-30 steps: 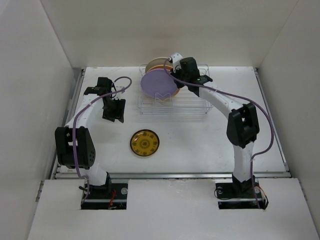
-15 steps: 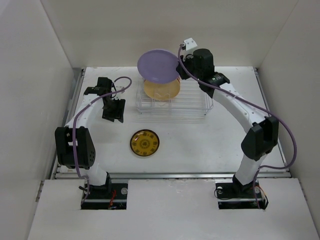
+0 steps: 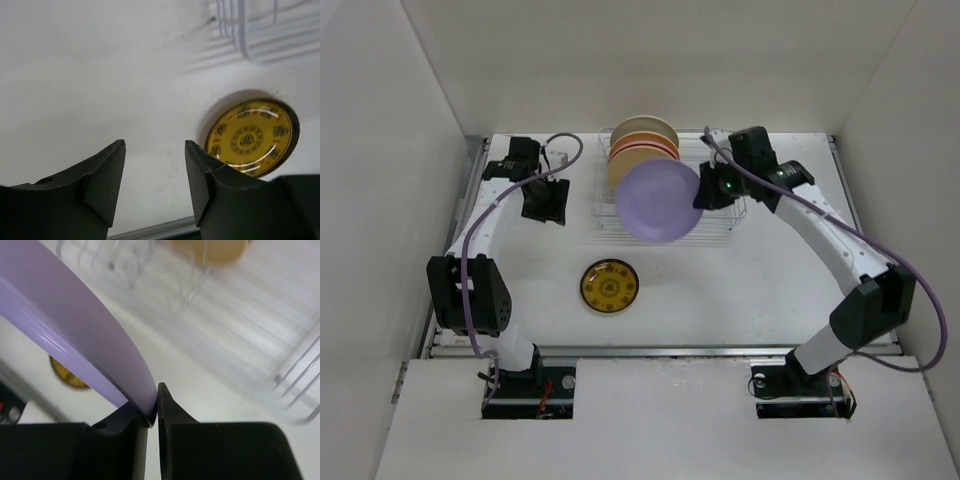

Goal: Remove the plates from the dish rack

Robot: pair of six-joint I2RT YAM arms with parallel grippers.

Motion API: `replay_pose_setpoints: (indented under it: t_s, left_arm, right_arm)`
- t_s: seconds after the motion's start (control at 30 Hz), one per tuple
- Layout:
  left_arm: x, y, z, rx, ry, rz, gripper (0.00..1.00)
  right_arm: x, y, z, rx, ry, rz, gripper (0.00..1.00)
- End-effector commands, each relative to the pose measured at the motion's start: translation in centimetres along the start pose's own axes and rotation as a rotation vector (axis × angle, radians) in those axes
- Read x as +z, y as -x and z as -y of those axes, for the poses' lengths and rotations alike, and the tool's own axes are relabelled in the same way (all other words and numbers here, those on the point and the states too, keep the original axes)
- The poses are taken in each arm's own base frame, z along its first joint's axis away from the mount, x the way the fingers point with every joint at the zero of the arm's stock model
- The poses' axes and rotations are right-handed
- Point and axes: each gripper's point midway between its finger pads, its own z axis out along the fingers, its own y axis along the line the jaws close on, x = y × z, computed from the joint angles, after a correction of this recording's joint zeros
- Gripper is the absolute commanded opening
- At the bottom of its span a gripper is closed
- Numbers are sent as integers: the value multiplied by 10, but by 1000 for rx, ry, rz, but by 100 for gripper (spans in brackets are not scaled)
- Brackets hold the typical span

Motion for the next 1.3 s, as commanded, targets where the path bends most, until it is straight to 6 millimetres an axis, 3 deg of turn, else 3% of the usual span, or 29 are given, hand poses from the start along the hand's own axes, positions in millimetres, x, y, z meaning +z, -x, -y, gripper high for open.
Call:
replay_pose_setpoints:
  t_s: [0.0,0.03,0.07,0.17,0.2,0.23,0.3,0.37,0.47,0.63,0.7,0.77,0.83,0.9,0.93,1.0,1.07,1.27]
  left_arm:
    - [-25,57,-8,80,27,161,48]
    - [-26,66,-4,122,25,177,48]
    - [-22,73,2,155,17,175,47]
    - [-32,113,18,262,-3,269,47]
    - [-25,120,28,282,-24,275,47]
    - [-30,138,34,313,-31,332,47]
    - [-26,151,44,360,-44,372,47]
    - [-23,170,59,417,-48,438,47]
    - [-13,184,77,487,-57,492,46]
    - [9,190,102,588,-62,492,46]
    - [13,198,107,596,-45,522,47]
    - [30,199,104,594,-17,504,47]
    - [29,213,99,565,30,535,47]
    - [31,219,94,537,60,548,47]
    - [34,220,92,535,69,547,47]
    - [38,222,92,543,72,550,47]
    - [34,225,93,543,74,560,47]
    - [52,225,93,555,64,535,45]
  right_arm:
    - [-46,-64,-27,180,129,-176,0]
    - [-49,-80,-30,211,137,-217,0]
    - [-52,-110,-29,266,142,-292,0]
    - [-51,-153,-31,388,123,-394,0]
    - [-48,-175,-27,431,106,-421,0]
    - [-46,-185,-24,475,74,-432,0]
    - [-39,-210,-8,512,-14,-449,0]
    - [-34,-223,3,536,-56,-461,0]
    - [-19,-236,15,589,-81,-478,0]
    - [1,-249,30,625,-134,-518,0]
    - [7,-255,32,633,-139,-540,8]
    - [8,-265,35,636,-154,-560,12]
    - [9,-268,37,645,-173,-566,21]
    - [8,-272,41,662,-191,-569,36]
    - [7,-269,40,658,-188,-558,53]
    - [6,-267,41,656,-197,-558,64]
    - [4,-262,41,654,-196,-551,67]
    - [1,-249,42,626,-195,-532,67]
